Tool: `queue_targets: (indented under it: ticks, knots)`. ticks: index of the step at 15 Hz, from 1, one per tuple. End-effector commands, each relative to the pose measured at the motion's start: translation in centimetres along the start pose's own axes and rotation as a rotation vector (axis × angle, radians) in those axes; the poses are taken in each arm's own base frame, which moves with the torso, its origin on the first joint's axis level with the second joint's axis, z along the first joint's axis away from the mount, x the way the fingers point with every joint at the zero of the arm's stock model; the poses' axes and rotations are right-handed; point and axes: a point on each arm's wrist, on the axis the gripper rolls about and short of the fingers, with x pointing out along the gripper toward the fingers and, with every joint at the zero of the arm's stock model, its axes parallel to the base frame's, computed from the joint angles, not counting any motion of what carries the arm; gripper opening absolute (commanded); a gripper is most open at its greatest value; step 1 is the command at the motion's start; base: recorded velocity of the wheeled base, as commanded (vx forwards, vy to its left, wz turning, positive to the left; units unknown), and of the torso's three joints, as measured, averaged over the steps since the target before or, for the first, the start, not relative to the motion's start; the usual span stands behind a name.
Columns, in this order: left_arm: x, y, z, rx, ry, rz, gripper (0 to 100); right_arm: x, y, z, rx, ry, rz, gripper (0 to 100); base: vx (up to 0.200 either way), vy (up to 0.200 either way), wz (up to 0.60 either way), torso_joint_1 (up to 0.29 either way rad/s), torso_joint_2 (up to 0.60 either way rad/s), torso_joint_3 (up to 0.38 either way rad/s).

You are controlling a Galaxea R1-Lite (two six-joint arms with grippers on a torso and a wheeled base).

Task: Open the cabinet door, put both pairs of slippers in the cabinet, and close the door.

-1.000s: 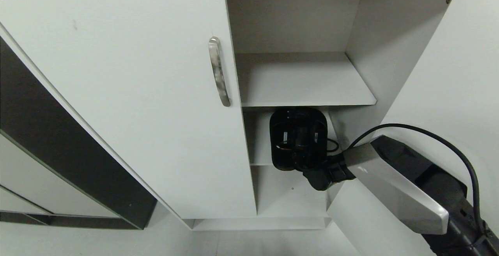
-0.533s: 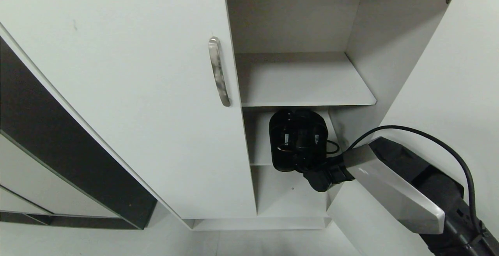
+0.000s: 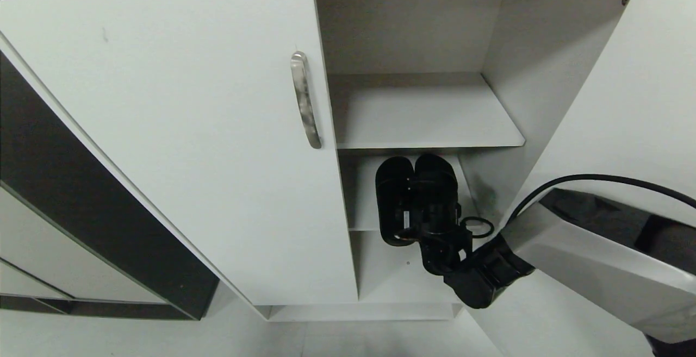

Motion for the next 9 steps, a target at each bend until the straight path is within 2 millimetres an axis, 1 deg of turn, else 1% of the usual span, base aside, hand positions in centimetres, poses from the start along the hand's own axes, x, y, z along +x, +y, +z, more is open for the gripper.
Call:
queue_targets:
  ticks: [1,2,4,6,9]
  knots:
    - [0.0,0.0,0.0,0.000,0.001,0.000,0,-4.6,-0.7,1.8,0.014,-0.024,0.051,100,0.000,0.000,0.00,0.000,0.00,0.000]
    - [0.0,0.0,0.0,0.000,0.001,0.000,0,-5.9,-0.8,1.8,0.021,-0.034,0.074,100,0.000,0.000,0.00,0.000,0.00,0.000]
    - [0.0,0.0,0.0,0.000,0.001,0.000,0,-7.0,-0.6,2.2,0.040,-0.056,0.097,100,0.000,0.000,0.00,0.000,0.00,0.000]
    - [0.0,0.0,0.0,-0.002,0.001,-0.002,0,-7.2,-0.7,1.8,0.035,-0.050,0.100,100,-0.200,0.000,0.00,0.005,0.00,0.005]
    - [0.0,0.0,0.0,-0.002,0.001,-0.002,0,-7.4,-0.7,1.7,0.034,-0.049,0.106,100,-0.200,0.000,0.00,0.002,0.00,0.007]
